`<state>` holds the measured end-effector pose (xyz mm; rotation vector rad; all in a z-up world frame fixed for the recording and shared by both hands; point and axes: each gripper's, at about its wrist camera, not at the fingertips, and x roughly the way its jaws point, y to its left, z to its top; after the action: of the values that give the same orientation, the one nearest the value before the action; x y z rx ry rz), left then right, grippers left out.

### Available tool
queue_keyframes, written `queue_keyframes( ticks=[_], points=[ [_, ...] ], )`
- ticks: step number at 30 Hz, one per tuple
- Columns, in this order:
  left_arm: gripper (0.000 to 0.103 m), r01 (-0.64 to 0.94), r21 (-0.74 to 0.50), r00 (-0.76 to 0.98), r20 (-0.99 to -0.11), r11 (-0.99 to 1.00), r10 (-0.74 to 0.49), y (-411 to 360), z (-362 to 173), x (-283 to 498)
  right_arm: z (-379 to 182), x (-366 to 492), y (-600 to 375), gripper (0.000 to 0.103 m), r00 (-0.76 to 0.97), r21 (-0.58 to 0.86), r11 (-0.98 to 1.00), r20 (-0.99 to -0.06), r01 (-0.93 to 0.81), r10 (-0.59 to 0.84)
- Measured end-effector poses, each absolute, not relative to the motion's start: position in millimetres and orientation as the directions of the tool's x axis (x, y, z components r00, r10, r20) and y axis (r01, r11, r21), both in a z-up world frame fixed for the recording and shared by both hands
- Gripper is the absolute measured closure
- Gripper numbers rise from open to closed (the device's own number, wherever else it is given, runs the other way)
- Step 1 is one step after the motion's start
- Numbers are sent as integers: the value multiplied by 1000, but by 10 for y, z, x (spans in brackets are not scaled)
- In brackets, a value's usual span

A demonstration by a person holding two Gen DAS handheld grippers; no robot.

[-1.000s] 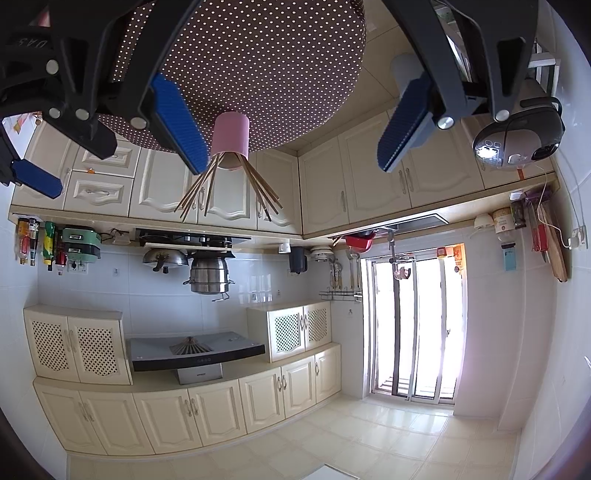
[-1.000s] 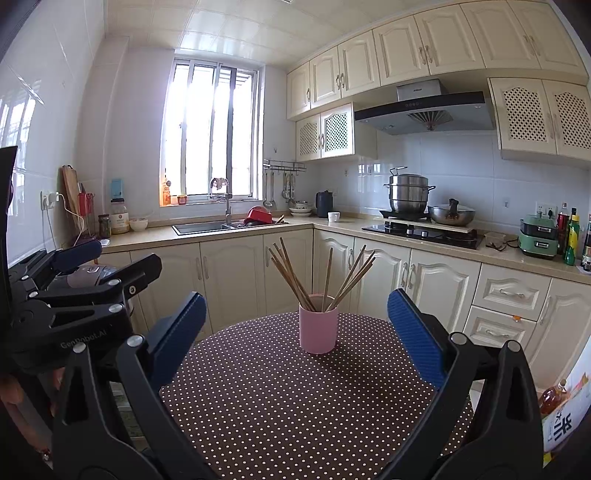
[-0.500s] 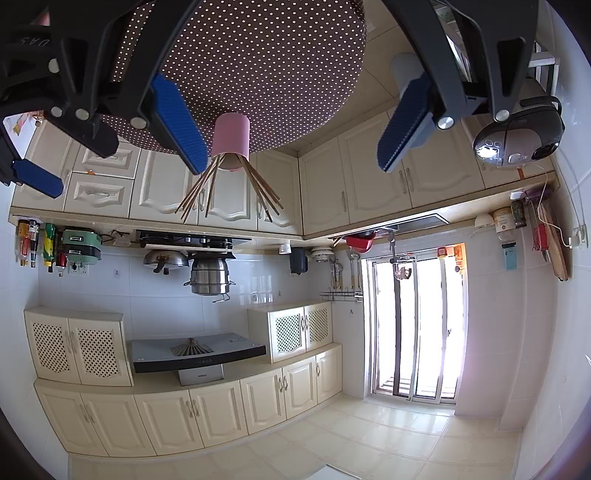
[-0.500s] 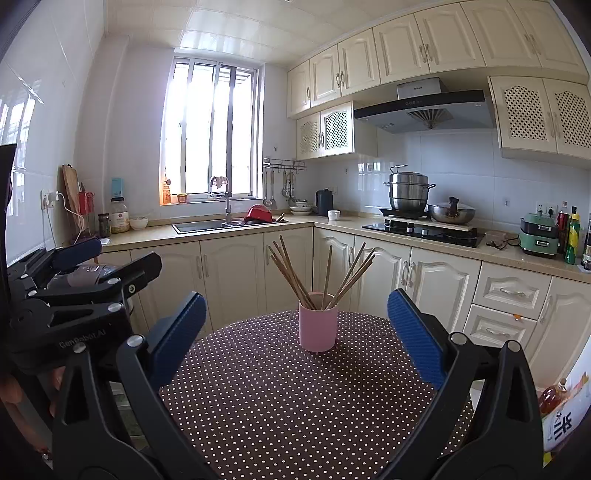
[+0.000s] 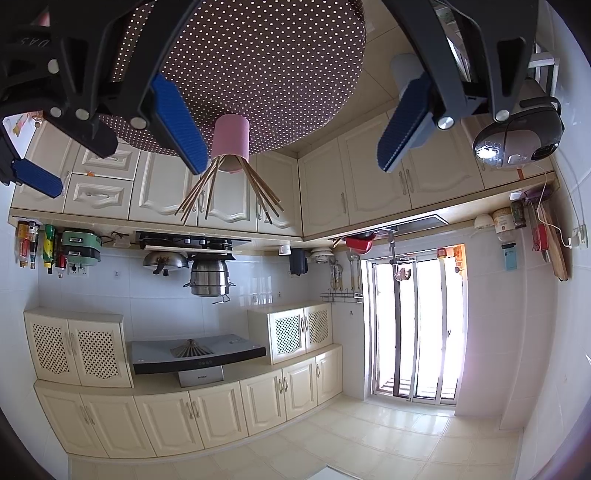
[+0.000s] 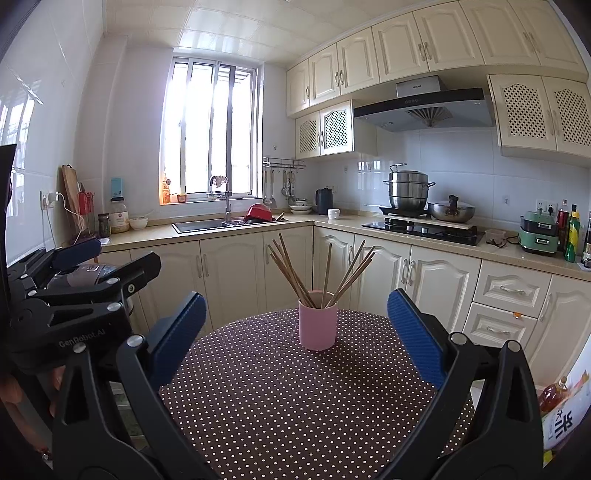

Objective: Organize utensils

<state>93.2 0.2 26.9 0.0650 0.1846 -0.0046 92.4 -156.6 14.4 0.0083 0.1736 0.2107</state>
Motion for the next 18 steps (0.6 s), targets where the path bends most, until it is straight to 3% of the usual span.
queue_keyframes(
  ticks=[18],
  points=[
    [11,11,66,982,-189,998,1,13,231,938,122,931,-1577,6,962,27,978,-177,-208,209]
  ],
)
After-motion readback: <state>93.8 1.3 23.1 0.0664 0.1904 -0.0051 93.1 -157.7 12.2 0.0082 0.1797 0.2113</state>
